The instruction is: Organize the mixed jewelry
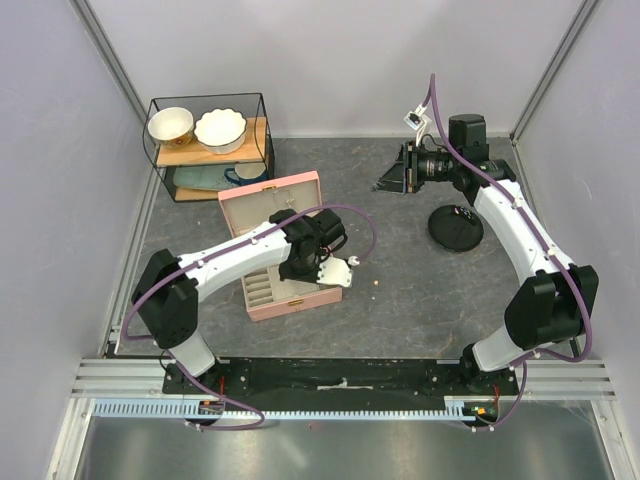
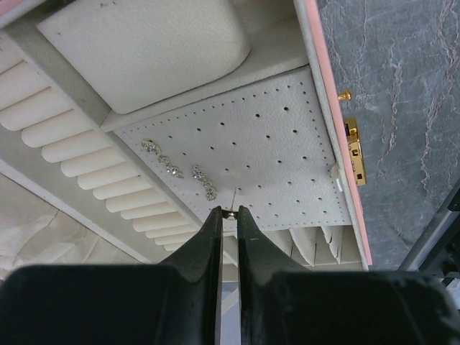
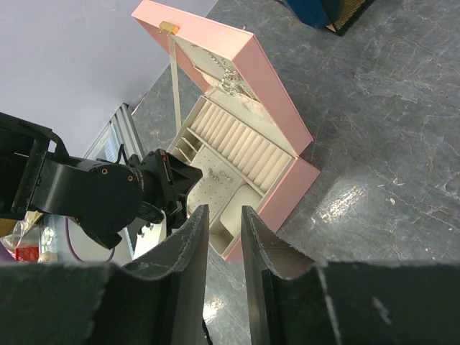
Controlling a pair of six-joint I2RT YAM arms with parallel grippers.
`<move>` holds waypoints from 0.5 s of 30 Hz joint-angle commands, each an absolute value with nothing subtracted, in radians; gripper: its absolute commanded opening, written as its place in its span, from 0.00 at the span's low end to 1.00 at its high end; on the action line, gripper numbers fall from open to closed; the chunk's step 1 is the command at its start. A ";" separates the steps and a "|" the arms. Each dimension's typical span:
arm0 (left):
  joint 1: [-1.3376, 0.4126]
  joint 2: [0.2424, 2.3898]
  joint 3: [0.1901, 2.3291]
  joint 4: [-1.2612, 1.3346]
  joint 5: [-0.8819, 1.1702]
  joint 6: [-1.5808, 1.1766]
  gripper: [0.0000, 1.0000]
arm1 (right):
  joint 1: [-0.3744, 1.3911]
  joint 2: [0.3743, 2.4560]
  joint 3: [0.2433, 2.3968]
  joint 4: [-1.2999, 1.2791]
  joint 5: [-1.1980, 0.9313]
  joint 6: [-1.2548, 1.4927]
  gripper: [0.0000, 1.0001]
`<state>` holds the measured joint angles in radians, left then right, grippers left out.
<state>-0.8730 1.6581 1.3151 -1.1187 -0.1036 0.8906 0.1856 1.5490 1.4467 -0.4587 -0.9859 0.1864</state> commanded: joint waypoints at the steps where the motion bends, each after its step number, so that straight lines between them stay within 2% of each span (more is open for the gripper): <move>1: -0.881 1.666 1.330 -1.100 -0.109 0.902 0.02 | 0.183 1.540 1.447 -0.445 -0.996 0.167 0.32; 15: -0.881 1.683 1.338 -1.092 -0.112 0.904 0.02 | 0.181 1.537 1.445 -0.445 -0.997 0.167 0.32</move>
